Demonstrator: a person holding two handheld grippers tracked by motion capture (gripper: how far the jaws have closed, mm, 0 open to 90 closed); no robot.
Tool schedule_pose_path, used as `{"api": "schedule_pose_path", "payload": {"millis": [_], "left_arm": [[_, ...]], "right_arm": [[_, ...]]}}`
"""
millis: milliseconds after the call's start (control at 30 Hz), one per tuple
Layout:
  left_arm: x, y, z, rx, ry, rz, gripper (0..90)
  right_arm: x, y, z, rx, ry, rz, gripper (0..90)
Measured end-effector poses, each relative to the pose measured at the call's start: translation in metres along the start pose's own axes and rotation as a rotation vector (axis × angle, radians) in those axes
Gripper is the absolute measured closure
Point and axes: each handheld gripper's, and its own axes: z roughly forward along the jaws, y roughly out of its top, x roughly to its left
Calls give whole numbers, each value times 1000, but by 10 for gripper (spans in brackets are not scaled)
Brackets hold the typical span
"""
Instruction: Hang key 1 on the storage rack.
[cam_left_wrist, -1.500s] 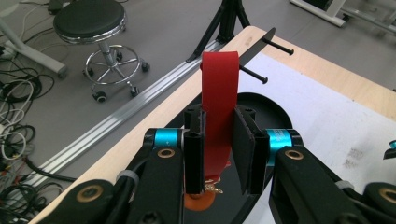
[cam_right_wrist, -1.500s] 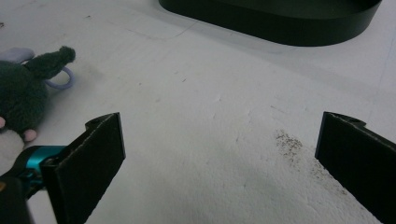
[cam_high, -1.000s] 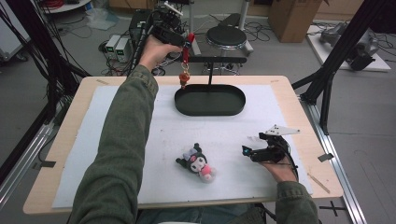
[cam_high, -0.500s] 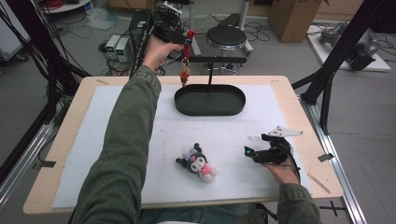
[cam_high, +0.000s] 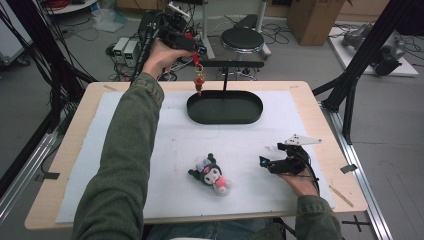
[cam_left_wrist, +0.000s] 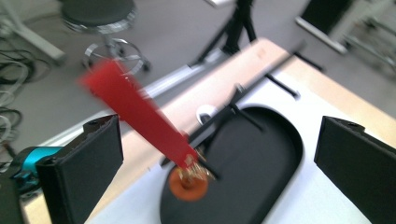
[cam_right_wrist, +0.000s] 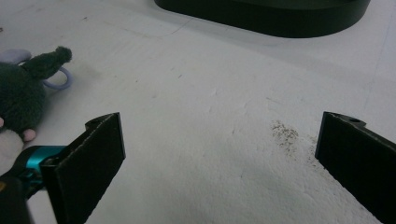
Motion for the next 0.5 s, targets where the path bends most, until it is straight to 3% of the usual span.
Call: {"api": "schedule_pose_path", "payload": {"millis": [100,233,333,500], "left_arm": [[-1,-7,-5,-19,-15,1,17],[2,-16,-11,-14,33,0,17],[2,-22,-14,-19,23,-3,17],[-6,-34,-16,-28,26,44,17]], "right_arm": [[1,1,0,1,-1,-7,5],[1,1,0,0,-2,-4,5],[1,1,0,0,-1,-4,5],[1,1,0,0,-3,-2,5]]}}
